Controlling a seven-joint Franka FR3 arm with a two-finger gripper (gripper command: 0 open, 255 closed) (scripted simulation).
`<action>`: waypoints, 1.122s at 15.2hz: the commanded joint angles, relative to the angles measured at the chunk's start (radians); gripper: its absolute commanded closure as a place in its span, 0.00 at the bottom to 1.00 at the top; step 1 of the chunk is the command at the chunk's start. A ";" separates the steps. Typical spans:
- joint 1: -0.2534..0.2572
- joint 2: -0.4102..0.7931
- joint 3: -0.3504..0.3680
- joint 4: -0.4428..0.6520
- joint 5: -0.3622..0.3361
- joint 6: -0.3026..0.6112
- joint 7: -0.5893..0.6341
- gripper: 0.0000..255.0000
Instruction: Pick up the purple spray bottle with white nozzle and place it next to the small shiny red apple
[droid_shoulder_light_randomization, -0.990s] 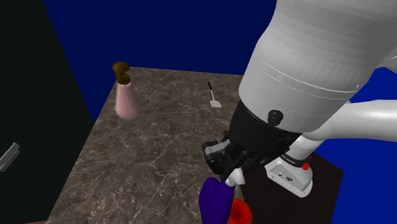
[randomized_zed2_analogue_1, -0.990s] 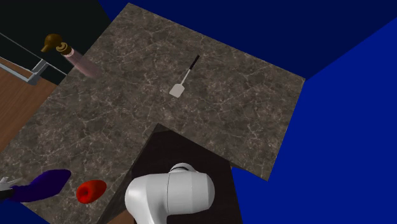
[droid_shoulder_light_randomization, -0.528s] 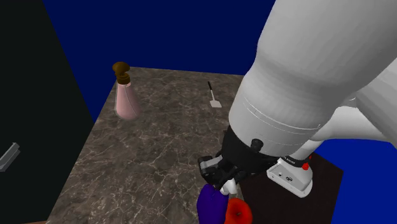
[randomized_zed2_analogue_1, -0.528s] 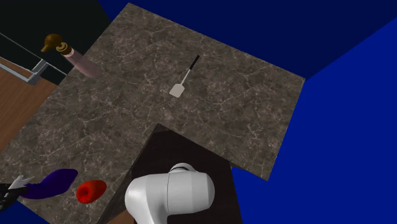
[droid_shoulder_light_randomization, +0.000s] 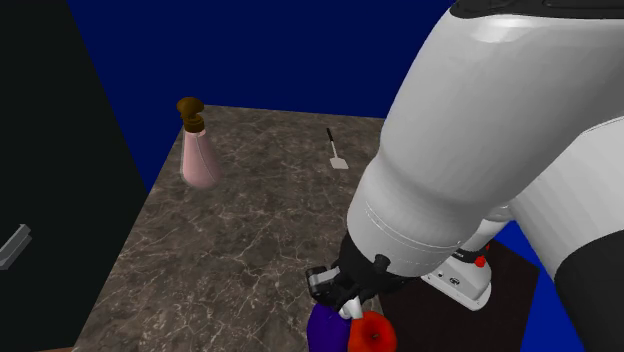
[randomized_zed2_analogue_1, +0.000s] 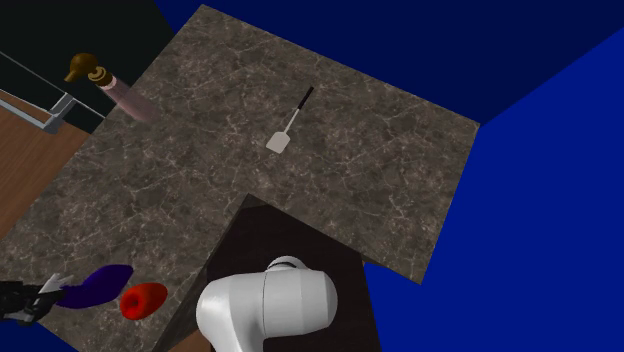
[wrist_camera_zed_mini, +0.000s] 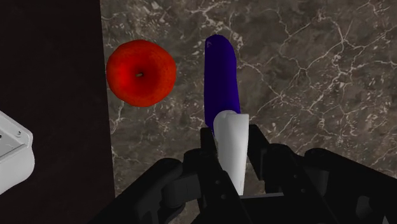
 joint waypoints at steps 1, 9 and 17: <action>0.000 -0.004 0.017 -0.017 0.014 0.019 -0.004 1.00; 0.000 -0.007 0.034 -0.032 0.028 0.036 -0.008 1.00; 0.000 -0.002 0.011 -0.010 0.009 0.012 -0.002 0.00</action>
